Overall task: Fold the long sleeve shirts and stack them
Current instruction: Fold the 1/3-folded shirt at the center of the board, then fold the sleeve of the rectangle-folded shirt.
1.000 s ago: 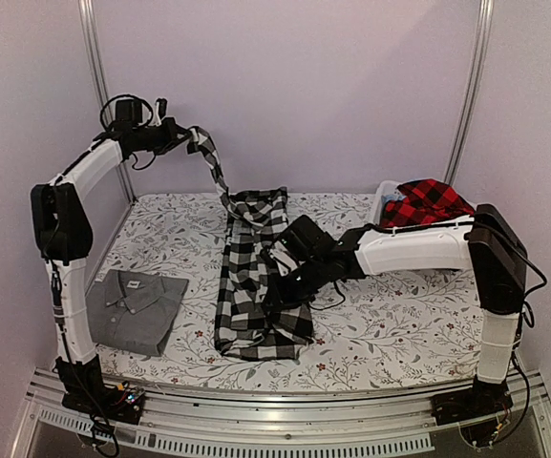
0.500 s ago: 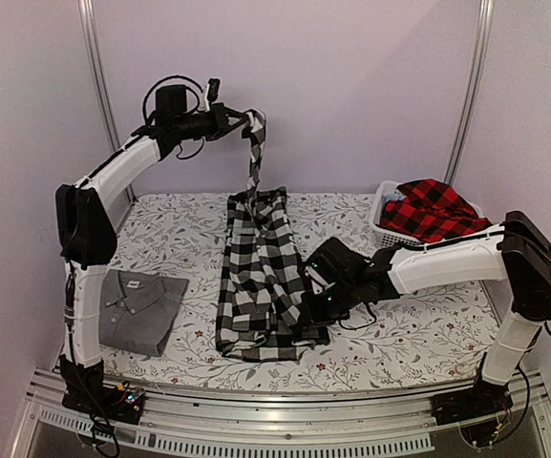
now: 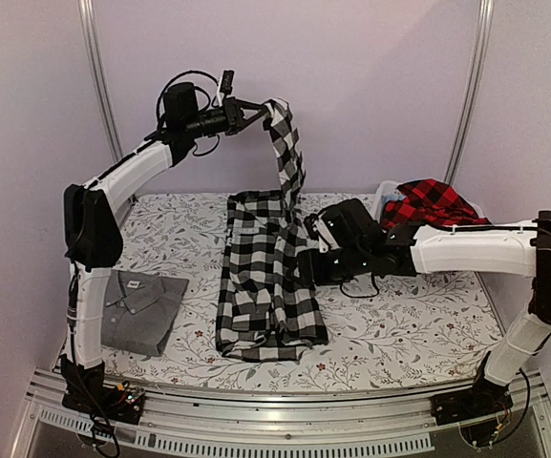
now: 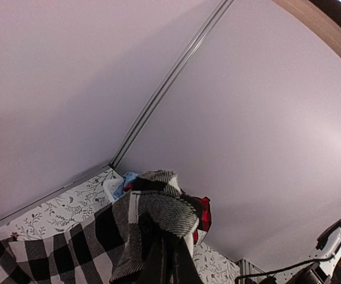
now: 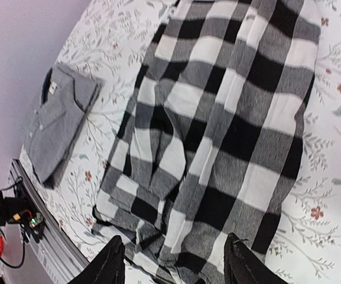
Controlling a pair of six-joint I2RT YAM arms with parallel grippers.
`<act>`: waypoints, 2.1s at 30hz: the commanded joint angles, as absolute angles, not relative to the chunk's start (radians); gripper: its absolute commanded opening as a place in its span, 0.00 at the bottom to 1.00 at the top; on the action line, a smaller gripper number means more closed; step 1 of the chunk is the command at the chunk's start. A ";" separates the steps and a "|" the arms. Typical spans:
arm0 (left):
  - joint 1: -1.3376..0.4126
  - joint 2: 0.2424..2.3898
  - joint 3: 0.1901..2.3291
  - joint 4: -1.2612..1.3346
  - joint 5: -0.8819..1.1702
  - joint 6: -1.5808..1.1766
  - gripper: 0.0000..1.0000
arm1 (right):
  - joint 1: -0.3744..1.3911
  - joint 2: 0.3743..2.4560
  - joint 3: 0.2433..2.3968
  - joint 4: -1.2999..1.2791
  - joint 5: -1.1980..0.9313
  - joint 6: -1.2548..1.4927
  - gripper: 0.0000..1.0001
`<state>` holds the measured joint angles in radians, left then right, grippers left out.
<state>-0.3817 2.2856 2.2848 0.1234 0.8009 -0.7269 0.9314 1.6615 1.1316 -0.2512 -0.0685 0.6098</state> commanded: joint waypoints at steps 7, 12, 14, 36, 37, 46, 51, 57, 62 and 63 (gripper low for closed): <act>-0.328 2.216 2.147 0.066 0.712 -0.662 0.00 | 0.664 1.831 1.397 -0.160 -0.087 0.492 0.57; -0.269 2.106 1.929 0.083 0.639 -0.632 0.00 | 0.628 1.892 1.435 -0.206 -0.099 0.472 0.57; -0.243 2.065 1.840 0.102 0.625 -0.630 0.00 | 0.627 1.900 1.435 -0.224 -0.109 0.464 0.57; -0.199 1.999 1.679 -0.034 0.426 -0.548 0.00 | 1.012 1.861 1.312 -0.470 -0.115 0.521 0.47; -0.200 2.000 1.677 -0.034 0.426 -0.548 0.00 | 1.023 1.859 1.308 -0.476 -0.113 0.525 0.47; -0.199 2.009 1.681 -0.029 0.433 -0.548 0.00 | 1.059 1.904 1.307 -0.473 -0.128 0.553 0.37; -0.199 1.994 1.673 -0.028 0.409 -0.542 0.00 | 1.061 1.919 1.323 -0.484 -0.138 0.547 0.16; -0.198 1.922 1.592 0.028 0.310 -0.549 0.00 | 1.065 1.898 1.329 -0.509 -0.154 0.534 0.00; -0.198 1.860 1.513 0.069 0.258 -0.553 0.00 | 1.073 1.890 1.342 -0.521 -0.153 0.536 0.00; -0.197 1.855 1.506 0.069 0.255 -0.550 0.00 | 1.072 1.890 1.344 -0.528 -0.147 0.539 0.03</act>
<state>-0.1963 1.9171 1.5440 0.0082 0.3115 -0.5606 1.0626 1.9022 1.3151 -0.5041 -0.1448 0.5381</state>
